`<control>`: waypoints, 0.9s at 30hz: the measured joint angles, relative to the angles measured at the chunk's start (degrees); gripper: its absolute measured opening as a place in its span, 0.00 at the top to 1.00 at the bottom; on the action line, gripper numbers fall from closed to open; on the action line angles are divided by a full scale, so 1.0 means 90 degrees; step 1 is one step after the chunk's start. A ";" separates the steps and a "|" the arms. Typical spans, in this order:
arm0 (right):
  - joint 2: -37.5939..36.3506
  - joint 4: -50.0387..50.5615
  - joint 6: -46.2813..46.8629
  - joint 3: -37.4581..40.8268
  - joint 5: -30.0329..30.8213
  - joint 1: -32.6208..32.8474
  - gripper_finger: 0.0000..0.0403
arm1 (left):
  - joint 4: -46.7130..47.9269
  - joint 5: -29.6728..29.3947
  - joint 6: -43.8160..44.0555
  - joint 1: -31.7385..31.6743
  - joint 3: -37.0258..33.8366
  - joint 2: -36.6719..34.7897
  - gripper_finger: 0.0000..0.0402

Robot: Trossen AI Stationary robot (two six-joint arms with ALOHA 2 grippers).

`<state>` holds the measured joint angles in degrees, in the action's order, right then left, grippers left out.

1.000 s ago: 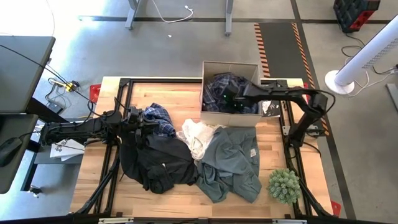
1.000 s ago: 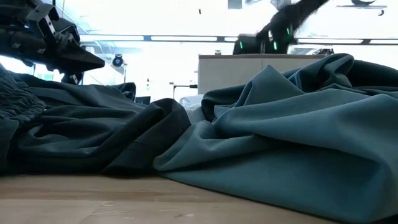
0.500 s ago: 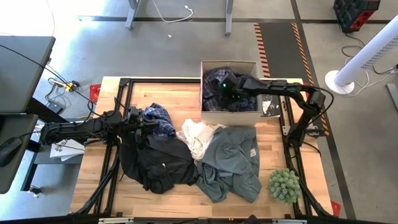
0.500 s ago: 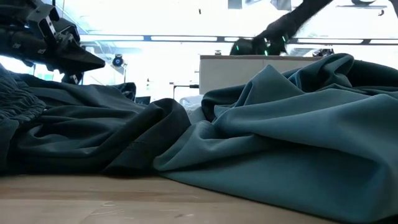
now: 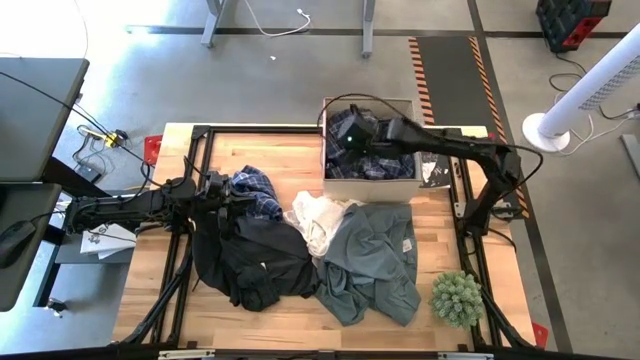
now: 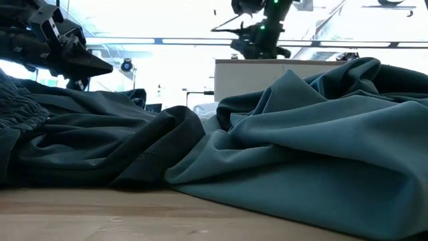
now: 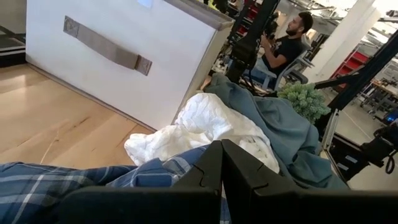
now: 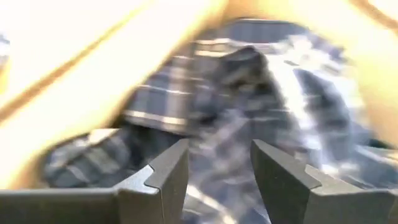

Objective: Sort clothes
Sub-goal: Put the right blue patterned sleeve into the laundry organizer, then put the blue patterned sleeve into the laundry organizer

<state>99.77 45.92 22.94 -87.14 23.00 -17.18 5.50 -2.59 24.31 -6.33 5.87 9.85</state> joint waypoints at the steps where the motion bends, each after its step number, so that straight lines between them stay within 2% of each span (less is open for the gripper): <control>1: 0.0001 -0.0402 -0.0006 0.0264 -0.0222 -0.0008 0.58 | 0.0035 0.0000 -0.0116 -0.0001 0.0000 0.0001 1.00; 5: 0.0003 -0.1593 -0.0084 0.1351 -0.0507 -0.0083 0.58 | 0.0040 -0.0032 -0.0553 -0.0002 0.0000 0.0002 1.00; 10: 0.0005 -0.1444 0.0211 0.1892 -0.0536 -0.0360 0.58 | -0.0383 0.0259 -0.0981 -0.0051 0.0005 0.0080 0.99; 14: -0.0210 -0.1185 -0.0064 0.1519 -0.0359 -0.0314 0.58 | 0.0153 -0.0021 -0.1121 -0.0051 0.0434 0.0405 0.96; 18: -0.0770 -0.1255 -0.0601 0.0729 0.0348 0.0139 0.58 | 0.1084 -0.0157 -0.1471 -0.0056 0.1278 0.1068 0.89; 21: -0.1119 -0.1443 -0.1036 0.0190 0.0740 0.0612 0.58 | 0.1574 0.0042 -0.1792 -0.0058 0.1897 0.1746 0.81; 27: -0.1479 -0.1915 -0.1445 -0.0277 0.0751 0.1532 0.58 | 0.2288 0.0371 -0.2546 -0.0343 0.2572 0.3492 0.58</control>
<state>86.46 28.69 9.94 -89.62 29.76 -3.40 26.09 0.75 1.39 -9.41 29.01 41.28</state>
